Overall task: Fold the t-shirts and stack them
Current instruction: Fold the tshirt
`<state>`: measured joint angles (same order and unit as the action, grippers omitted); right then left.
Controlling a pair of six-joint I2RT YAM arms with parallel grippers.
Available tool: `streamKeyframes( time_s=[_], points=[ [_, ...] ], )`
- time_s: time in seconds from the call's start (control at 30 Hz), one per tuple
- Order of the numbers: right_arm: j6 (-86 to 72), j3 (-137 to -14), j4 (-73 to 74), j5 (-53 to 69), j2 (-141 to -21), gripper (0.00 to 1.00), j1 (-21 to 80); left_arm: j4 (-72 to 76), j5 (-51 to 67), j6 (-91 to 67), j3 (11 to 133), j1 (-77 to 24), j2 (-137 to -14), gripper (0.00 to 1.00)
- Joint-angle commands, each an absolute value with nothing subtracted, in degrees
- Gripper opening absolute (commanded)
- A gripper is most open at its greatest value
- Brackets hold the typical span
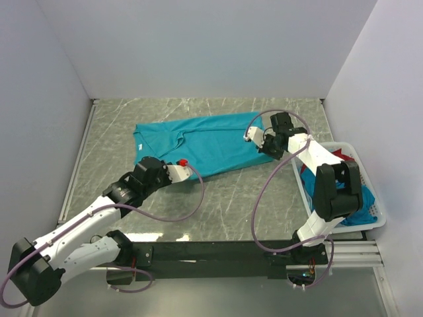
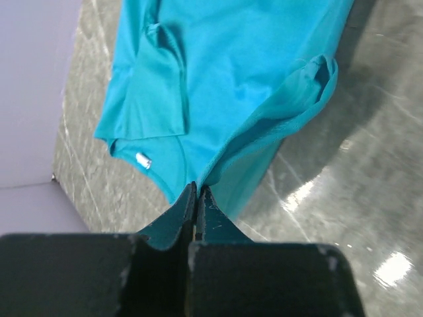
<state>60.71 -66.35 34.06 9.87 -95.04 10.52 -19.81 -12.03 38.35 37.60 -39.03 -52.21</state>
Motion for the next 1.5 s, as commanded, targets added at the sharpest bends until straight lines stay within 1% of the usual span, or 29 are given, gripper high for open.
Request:
streamKeyframes(
  time_s=[0.0, 0.13, 0.33, 0.73, 1.1, 1.47],
  points=[
    [56.43, -69.87, 31.55, 7.91, -95.27, 0.00, 9.76, -15.47, -12.66, 39.81, 40.17, -36.74, -53.00, 0.00],
    [54.32, -71.28, 30.85, 6.77, -96.41, 0.00, 9.58, -13.37, -11.52, 40.87, 40.87, -32.53, -54.75, 0.00],
    [51.59, -74.62, 30.68, 6.50, -99.31, 0.00, 9.49, -10.64, -10.37, 42.98, 43.06, -29.71, -58.70, 0.00],
    [47.47, -80.41, 30.32, 5.01, -104.76, 0.00, 9.49, -5.28, -11.86, 47.81, 50.09, -27.60, -69.16, 0.00],
    [45.53, -86.13, 31.11, 5.19, -110.39, 0.00, 9.58, -2.90, -10.72, 50.01, 55.54, -24.44, -78.12, 0.00],
    [43.86, -92.37, 32.26, 4.39, -116.19, 0.00, 9.49, -0.62, -10.20, 51.15, 59.85, -22.59, -84.55, 0.00]
  ],
)
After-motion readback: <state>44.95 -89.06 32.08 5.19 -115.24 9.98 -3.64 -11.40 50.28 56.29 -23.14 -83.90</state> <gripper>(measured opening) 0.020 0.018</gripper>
